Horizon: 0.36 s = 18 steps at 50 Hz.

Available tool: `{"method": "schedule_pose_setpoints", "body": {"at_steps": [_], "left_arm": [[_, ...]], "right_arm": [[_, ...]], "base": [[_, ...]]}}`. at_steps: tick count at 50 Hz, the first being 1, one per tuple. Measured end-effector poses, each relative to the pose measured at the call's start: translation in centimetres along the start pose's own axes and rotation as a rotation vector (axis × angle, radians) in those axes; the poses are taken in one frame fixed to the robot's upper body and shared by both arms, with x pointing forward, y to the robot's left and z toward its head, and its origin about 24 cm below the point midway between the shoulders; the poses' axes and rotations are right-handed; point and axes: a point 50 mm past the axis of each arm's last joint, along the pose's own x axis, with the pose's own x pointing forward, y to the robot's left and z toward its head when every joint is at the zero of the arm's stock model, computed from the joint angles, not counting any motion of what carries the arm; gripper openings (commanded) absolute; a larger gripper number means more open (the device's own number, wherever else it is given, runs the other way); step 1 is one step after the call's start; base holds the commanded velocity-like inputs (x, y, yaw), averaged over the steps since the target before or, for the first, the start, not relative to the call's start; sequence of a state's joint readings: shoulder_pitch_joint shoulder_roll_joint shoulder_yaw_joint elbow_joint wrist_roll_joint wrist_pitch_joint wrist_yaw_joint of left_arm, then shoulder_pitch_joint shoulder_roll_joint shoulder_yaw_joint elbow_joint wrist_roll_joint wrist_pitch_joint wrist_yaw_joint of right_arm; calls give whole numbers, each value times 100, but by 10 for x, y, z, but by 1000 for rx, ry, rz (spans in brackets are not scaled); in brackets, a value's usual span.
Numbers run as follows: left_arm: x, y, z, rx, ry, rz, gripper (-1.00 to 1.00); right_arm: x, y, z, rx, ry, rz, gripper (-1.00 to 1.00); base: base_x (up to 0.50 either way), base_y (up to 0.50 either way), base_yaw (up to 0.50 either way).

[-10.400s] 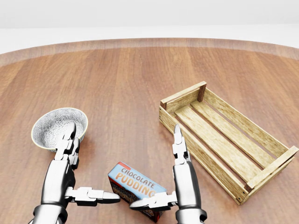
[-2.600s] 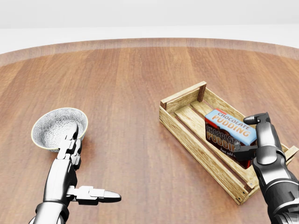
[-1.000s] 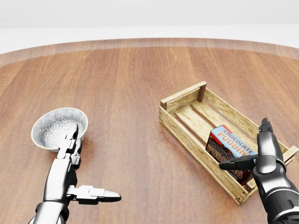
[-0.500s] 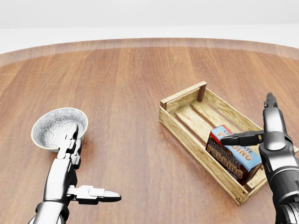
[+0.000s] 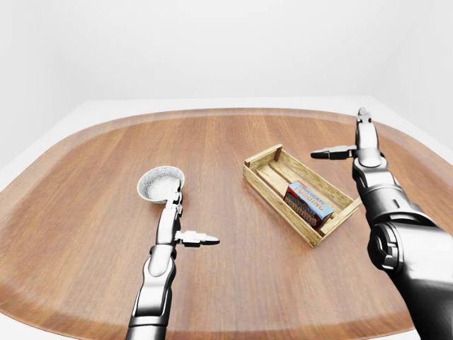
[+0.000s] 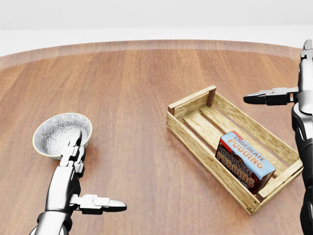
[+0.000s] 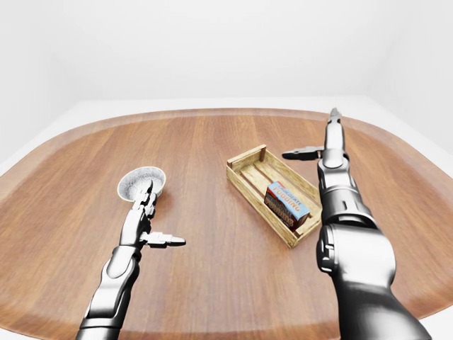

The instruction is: Pick up the chocolate pudding and put it in the tray.

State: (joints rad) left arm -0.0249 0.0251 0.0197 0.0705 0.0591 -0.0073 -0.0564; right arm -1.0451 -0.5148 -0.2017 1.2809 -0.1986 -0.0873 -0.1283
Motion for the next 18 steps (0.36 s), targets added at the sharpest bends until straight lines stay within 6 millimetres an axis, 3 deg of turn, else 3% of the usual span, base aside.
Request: {"method": "schedule_pose_setpoints", "body": {"at_steps": [18], "left_arm": [[-1,0,-1,1,0,-2,100]], "right_arm": [[6,-26,63,74,-186,-115,100]], "base": [[0,0,0]]}}
